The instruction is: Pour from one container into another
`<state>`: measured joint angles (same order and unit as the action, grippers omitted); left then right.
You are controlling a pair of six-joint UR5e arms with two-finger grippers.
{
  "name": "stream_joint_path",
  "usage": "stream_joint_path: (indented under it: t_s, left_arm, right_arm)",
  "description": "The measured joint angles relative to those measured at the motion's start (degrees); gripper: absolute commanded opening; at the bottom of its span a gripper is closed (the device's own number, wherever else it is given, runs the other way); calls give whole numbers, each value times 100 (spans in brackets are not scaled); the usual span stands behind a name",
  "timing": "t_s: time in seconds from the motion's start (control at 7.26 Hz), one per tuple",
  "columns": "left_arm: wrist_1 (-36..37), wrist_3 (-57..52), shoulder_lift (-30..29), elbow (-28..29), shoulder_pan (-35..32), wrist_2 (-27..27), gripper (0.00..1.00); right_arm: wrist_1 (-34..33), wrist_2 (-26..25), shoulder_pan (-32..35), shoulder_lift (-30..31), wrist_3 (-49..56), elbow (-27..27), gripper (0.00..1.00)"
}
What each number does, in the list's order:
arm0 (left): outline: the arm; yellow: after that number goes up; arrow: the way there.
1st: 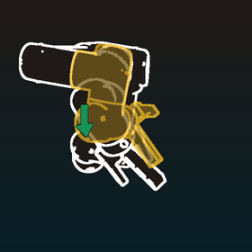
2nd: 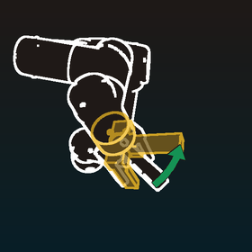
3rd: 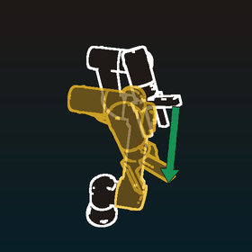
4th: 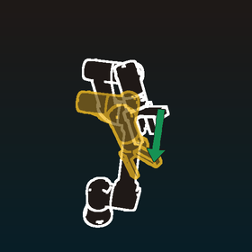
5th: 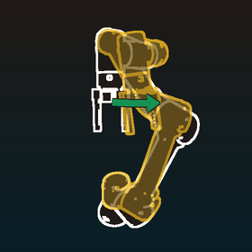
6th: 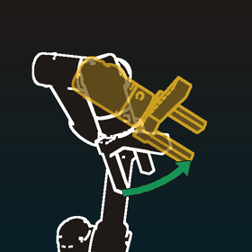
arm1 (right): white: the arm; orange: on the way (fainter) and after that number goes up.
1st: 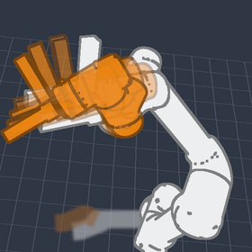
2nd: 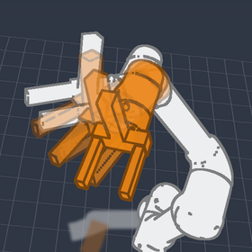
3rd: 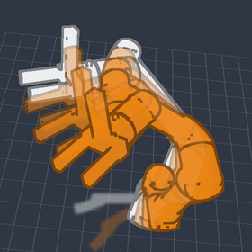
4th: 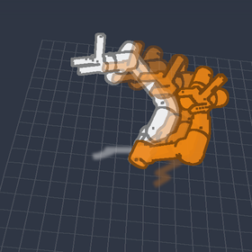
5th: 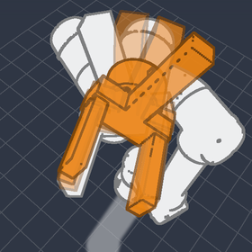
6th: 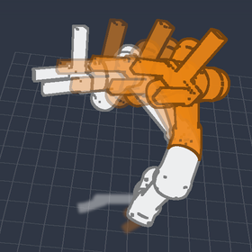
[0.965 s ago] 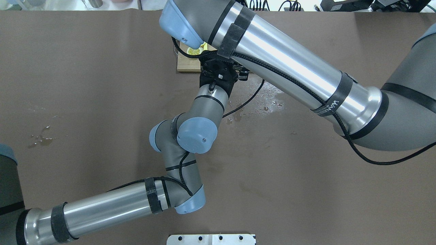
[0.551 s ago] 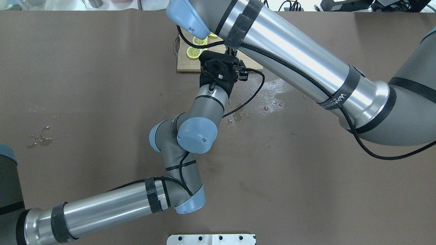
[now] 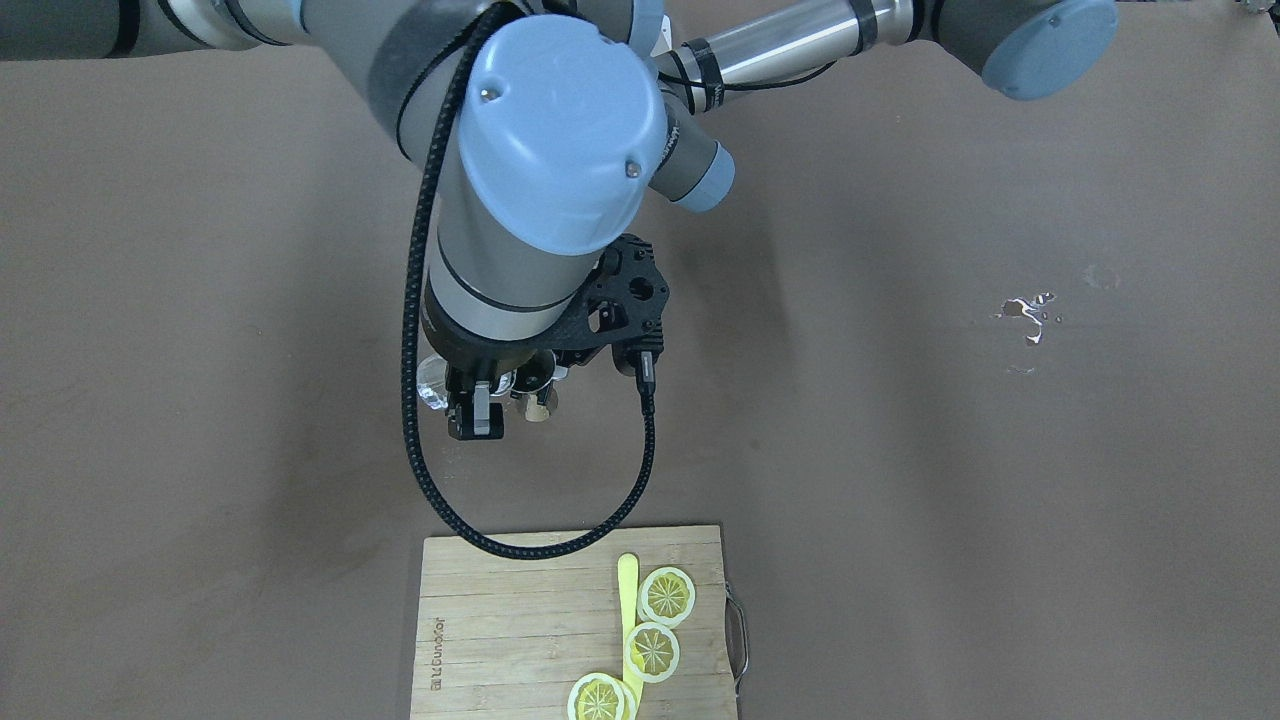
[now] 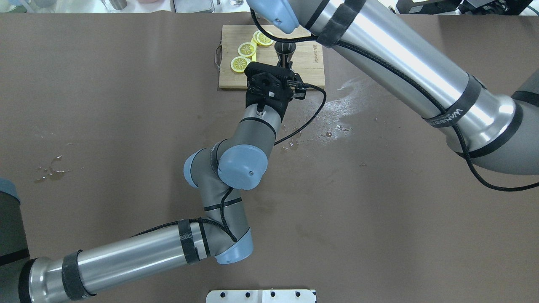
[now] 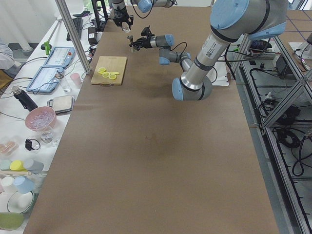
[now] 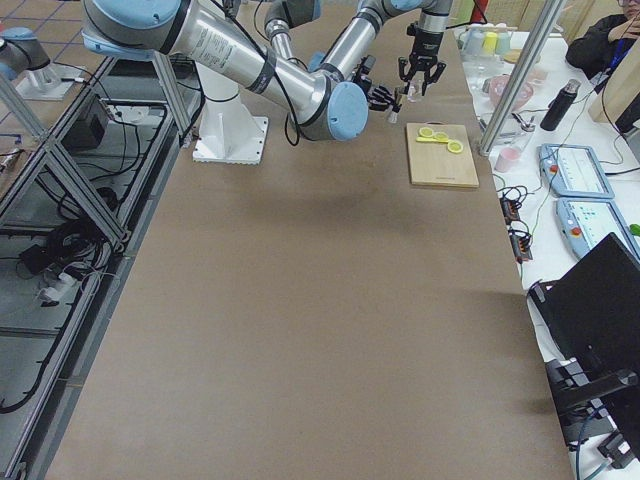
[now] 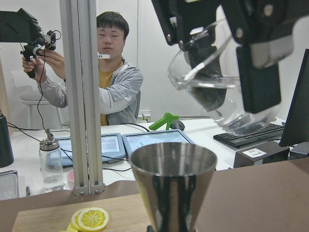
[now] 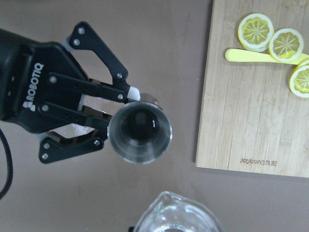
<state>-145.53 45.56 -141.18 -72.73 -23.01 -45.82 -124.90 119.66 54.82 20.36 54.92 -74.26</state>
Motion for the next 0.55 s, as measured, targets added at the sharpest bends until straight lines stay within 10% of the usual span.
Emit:
stream_joint_path:
  t_s: [0.55]
  left_arm:
    - [-121,-10,536,-63,-507,21,0]
  right_arm:
    - [684,732,506,1137,-29,-1269,0]
